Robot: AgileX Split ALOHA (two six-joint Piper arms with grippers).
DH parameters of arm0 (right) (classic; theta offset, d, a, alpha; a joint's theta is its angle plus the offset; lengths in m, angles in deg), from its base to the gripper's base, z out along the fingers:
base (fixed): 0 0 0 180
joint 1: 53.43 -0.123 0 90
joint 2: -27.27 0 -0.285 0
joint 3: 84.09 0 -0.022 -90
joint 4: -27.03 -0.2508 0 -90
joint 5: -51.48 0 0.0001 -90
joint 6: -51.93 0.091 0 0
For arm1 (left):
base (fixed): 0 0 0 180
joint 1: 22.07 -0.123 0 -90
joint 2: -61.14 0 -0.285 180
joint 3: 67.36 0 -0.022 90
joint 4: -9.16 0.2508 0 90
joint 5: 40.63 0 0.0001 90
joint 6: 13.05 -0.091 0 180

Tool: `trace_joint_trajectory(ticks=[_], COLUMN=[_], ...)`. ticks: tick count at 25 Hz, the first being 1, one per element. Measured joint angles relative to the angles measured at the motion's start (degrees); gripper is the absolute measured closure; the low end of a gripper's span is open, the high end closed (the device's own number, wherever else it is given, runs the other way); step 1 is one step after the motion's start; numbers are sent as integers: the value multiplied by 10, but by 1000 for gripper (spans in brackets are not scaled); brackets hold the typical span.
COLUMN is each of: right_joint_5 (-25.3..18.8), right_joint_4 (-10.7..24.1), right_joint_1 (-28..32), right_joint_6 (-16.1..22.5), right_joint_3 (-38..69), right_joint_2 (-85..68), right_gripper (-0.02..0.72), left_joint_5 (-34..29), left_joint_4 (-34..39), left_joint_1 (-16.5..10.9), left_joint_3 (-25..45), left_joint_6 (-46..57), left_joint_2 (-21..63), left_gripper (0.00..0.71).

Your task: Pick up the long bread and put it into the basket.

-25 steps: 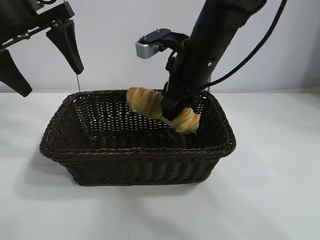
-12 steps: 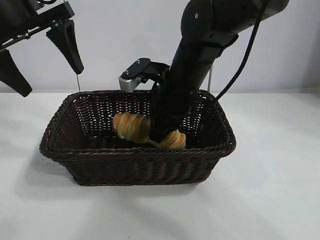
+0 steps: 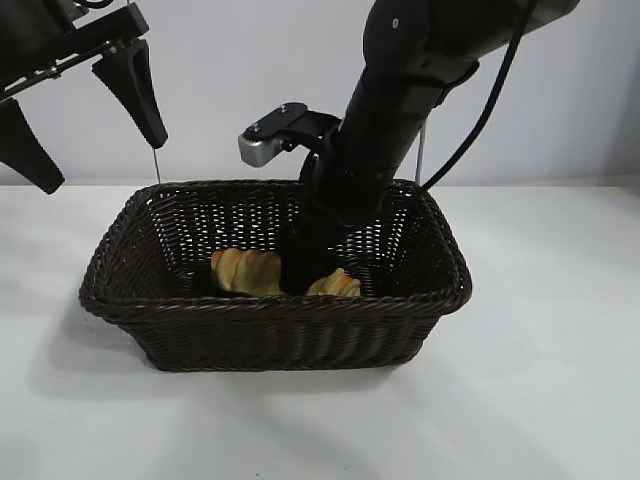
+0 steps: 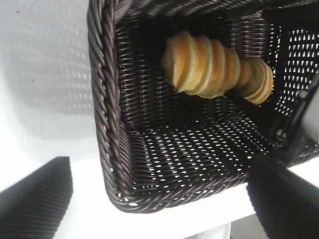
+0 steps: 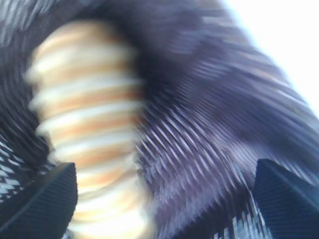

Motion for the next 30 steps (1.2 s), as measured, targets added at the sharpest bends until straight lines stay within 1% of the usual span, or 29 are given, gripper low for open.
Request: trace_joint_trajectory(ticks=[1, 4, 5, 7, 8, 10, 12, 16, 20, 22, 26, 30], right_joint_5=[-22, -84, -99, -131, -146, -166, -178, -177, -180, -189, -209, -211], right_joint_4=[12, 29, 29, 29, 29, 16, -4, -47, -75, -79, -76, -74], right_joint_1=[0, 8, 13, 26, 33, 50, 67, 89, 90, 90, 90, 90], right_joint_6=[54, 204, 243, 288, 302, 314, 320, 324, 323, 323, 321, 321], right_joint_3=[-4, -18, -18, -18, -18, -18, -18, -18, -18, -18, -18, -18], right_joint_2=[-8, -22, -26, -31, -33, -38, -43, -54, -64, -70, -86, -101], right_gripper=[10, 9, 9, 9, 9, 9, 9, 9, 9, 9, 8, 8], left_joint_5=[2, 6, 6, 6, 6, 7, 7, 7, 7, 7, 7, 7], left_joint_4=[0, 0, 0, 0, 0, 0, 0, 0, 0, 0, 0, 0], left_joint_1=[0, 0, 0, 0, 0, 0, 0, 0, 0, 0, 0, 0], left_joint_3=[0, 0, 0, 0, 0, 0, 0, 0, 0, 0, 0, 0], left_joint_6=[0, 0, 0, 0, 0, 0, 0, 0, 0, 0, 0, 0], left_joint_2=[0, 0, 0, 0, 0, 0, 0, 0, 0, 0, 0, 0], left_gripper=[24, 24, 24, 24, 24, 24, 24, 24, 24, 24, 24, 24])
